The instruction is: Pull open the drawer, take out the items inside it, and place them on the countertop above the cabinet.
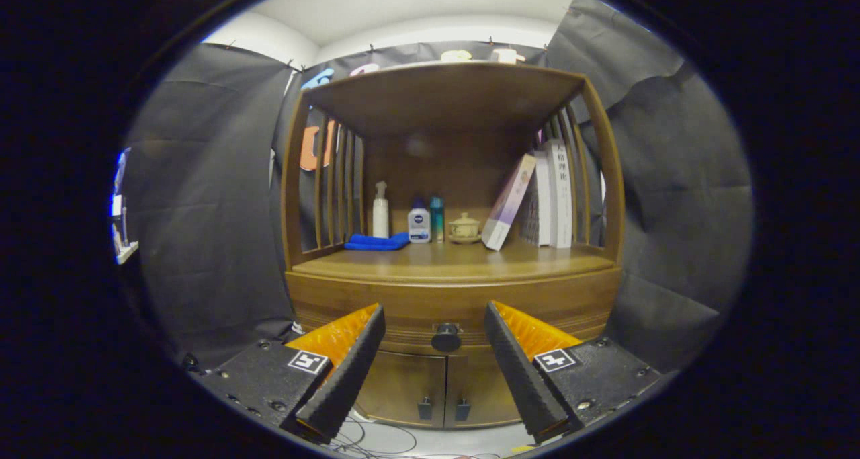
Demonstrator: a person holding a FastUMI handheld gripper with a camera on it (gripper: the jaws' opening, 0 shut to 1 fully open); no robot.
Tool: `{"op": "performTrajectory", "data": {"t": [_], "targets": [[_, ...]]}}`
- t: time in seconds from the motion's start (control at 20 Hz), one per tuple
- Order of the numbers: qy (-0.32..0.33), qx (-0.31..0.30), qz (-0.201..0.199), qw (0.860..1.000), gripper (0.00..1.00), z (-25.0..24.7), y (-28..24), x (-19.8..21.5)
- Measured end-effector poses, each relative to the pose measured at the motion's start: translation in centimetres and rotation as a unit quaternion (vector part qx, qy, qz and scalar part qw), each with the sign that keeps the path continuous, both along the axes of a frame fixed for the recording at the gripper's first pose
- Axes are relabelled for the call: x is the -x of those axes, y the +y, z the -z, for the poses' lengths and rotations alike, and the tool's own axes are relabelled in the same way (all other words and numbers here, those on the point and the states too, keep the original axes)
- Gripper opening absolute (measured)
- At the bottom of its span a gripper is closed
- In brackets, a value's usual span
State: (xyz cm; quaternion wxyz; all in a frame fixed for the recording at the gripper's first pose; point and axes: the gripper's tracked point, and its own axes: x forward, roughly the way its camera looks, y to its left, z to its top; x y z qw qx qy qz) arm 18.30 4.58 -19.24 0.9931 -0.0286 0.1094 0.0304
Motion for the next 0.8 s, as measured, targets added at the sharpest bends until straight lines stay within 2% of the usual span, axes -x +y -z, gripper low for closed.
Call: {"op": "performTrajectory", "data": {"t": [0.2, 0.6, 0.8], "targets": [[0.025, -0.008, 0.020, 0.999, 0.95, 3.5, -0.6, -3.4], [0.055, 0.008, 0.050, 0.997, 0.81, 8.4, -2.5, -8.0], [0.051, 0.015, 0.043, 0.998, 0.60, 9.1, -2.0, -8.7]]}}
